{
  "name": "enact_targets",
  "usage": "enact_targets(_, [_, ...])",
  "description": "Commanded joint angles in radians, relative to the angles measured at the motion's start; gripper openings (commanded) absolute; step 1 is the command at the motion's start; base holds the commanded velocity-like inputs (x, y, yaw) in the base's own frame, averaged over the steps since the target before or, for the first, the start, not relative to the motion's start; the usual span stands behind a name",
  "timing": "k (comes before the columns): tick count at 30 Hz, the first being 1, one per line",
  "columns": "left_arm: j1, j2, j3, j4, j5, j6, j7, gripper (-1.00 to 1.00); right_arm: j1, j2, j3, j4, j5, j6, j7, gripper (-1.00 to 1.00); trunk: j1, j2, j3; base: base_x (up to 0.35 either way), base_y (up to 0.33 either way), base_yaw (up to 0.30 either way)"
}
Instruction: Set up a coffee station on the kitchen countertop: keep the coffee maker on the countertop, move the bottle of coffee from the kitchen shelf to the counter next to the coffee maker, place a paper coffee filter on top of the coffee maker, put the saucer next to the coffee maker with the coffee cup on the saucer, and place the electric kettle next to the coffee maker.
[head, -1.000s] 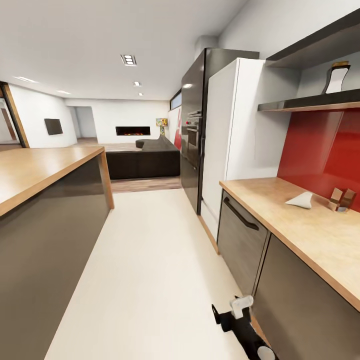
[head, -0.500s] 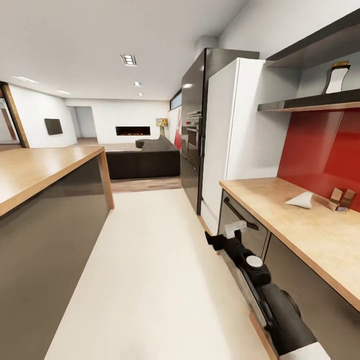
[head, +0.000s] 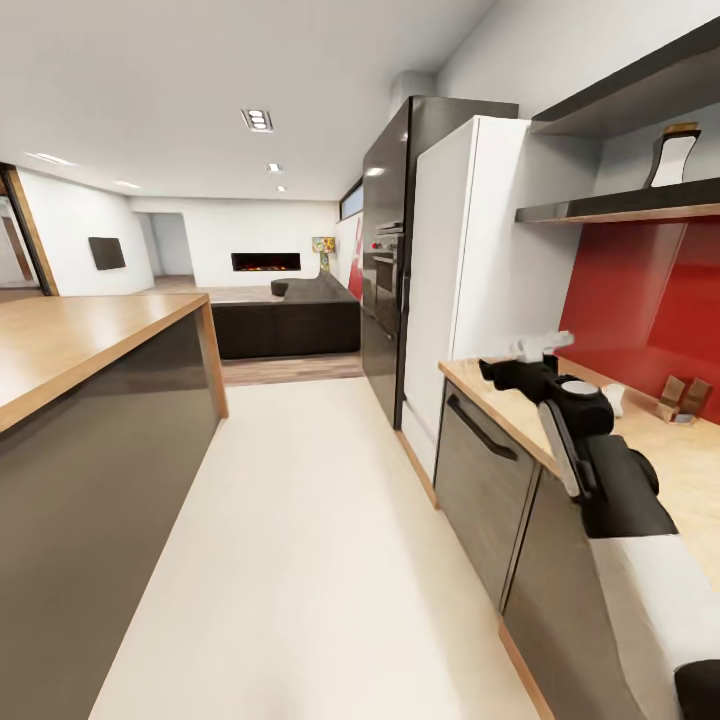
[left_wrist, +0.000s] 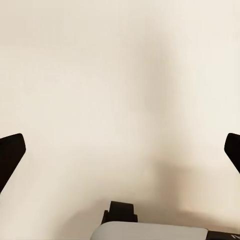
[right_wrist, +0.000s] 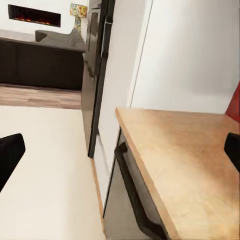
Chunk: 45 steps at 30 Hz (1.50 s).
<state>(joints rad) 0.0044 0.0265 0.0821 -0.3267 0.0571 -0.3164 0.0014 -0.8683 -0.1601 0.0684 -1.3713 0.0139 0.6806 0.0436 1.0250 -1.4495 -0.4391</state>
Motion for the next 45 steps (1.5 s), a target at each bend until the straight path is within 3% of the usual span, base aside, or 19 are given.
enact_targets(1, [0.000, 0.000, -0.001, -0.001, 0.006, -0.001, 0.000, 1.00, -0.014, -0.050, -0.018, 0.002, -0.001, 0.019, 0.028, 1.00, 0.000, 0.000, -0.001, 0.000, 0.000, 0.000])
enact_targets(3, [0.000, 0.000, -0.001, -0.001, 0.006, -0.001, 0.000, 1.00, -0.023, -0.100, -0.031, 0.005, -0.001, 0.027, 0.068, 1.00, 0.000, 0.000, -0.001, 0.000, 0.000, 0.000])
enact_targets(4, [0.000, 0.000, -0.001, -0.001, 0.006, -0.001, 0.000, 1.00, -0.031, -0.174, -0.043, 0.020, -0.001, 0.034, 0.157, 1.00, 0.000, 0.000, -0.001, 0.000, 0.000, 0.000])
enact_targets(7, [0.000, 0.000, -0.001, -0.001, 0.006, -0.001, 0.000, 1.00, -0.035, -0.242, -0.061, 0.047, -0.002, 0.036, 0.260, 1.00, 0.000, 0.000, -0.001, 0.000, 0.000, 0.000])
enact_targets(9, [0.000, 0.000, -0.001, -0.001, 0.006, -0.001, 0.000, 1.00, -0.038, -0.306, -0.120, 0.074, -0.001, 0.036, 0.366, 1.00, 0.000, 0.000, -0.001, 0.000, 0.000, 0.000])
enact_targets(10, [0.000, 0.000, -0.001, -0.001, 0.006, -0.001, 0.000, 1.00, -0.038, -0.315, -0.141, 0.078, 0.000, 0.036, 0.382, 1.00, 0.000, 0.000, -0.001, 0.000, 0.000, 0.000])
enact_targets(14, [0.000, 0.000, -0.001, -0.001, 0.006, -0.001, 0.000, 1.00, -0.037, -0.344, -0.226, 0.106, 0.004, 0.036, 0.426, 1.00, 0.000, 0.000, -0.001, 0.000, 0.000, 0.000])
enact_targets(18, [0.000, 0.000, -0.001, 0.000, 0.006, -0.001, 0.000, 1.00, -0.032, -0.373, -0.259, 0.137, 0.005, 0.035, 0.442, 1.00, 0.000, 0.000, -0.001, 0.000, 0.000, 0.000])
enact_targets(25, [0.000, 0.000, -0.001, 0.000, 0.006, -0.001, 0.000, 1.00, -0.027, -0.411, -0.273, 0.204, 0.006, 0.024, 0.448, 1.00, 0.000, 0.000, -0.001, 0.000, 0.000, 0.000])
enact_targets(27, [0.000, 0.000, -0.001, 0.000, 0.006, -0.001, 0.000, 1.00, -0.024, -0.420, -0.274, 0.264, 0.006, 0.000, 0.449, 1.00, 0.000, 0.000, -0.001, 0.120, 0.000, 0.000])
enact_targets(33, [0.000, 0.000, -0.001, 0.000, 0.006, -0.001, 0.000, 1.00, -0.023, -0.421, -0.275, 0.310, 0.009, -0.013, 0.449, 1.00, 0.000, 0.000, -0.001, 0.116, 0.000, 0.000])
enact_targets(38, [0.000, 0.000, -0.001, 0.000, 0.006, -0.001, 0.000, 1.00, -0.023, -0.421, -0.275, 0.314, 0.049, -0.014, 0.449, 1.00, 0.000, 0.000, -0.001, 0.116, 0.000, 0.000])
enact_targets(45, [0.000, 0.000, -0.001, 0.000, 0.006, -0.001, 0.000, 1.00, -0.023, -0.421, -0.275, 0.314, 0.053, -0.015, 0.449, 1.00, 0.000, 0.000, -0.001, 0.126, 0.000, 0.000])
